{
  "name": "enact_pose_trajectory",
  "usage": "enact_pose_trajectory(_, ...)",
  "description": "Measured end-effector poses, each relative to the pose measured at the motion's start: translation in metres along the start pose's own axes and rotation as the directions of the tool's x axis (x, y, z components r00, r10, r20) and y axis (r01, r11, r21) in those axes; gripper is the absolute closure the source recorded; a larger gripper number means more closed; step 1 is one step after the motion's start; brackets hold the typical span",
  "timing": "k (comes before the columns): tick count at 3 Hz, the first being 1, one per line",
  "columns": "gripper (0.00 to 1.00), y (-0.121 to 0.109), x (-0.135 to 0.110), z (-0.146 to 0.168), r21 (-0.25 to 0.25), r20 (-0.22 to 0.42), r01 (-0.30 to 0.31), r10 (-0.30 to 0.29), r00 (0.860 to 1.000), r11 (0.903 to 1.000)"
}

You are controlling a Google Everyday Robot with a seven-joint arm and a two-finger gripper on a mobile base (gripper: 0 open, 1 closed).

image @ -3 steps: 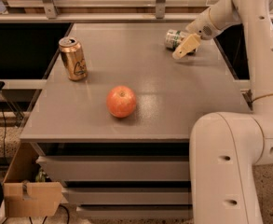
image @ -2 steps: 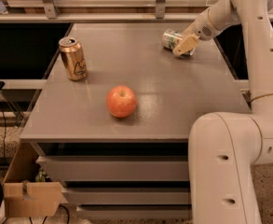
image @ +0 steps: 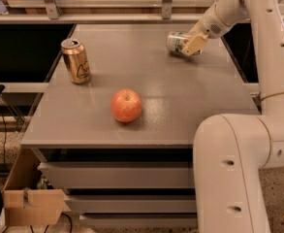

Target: Move 7up can near apple

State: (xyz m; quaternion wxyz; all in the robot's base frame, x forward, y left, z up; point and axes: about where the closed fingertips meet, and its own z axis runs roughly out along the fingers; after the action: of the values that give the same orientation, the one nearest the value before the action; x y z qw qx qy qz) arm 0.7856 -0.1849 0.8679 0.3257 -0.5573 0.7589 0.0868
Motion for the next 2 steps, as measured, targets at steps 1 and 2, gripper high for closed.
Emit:
enact_pose_trajectory(1, 1.00, 0.003, -0.008, -0.015, 0.004, -0.020, 0.052, -0.052, 0.998, 0.9987)
enact_pose_trajectory(2, 1.00, 0.011, -0.016, -0.027, -0.012, -0.054, 0.123, -0.123, 0.991, 0.9924)
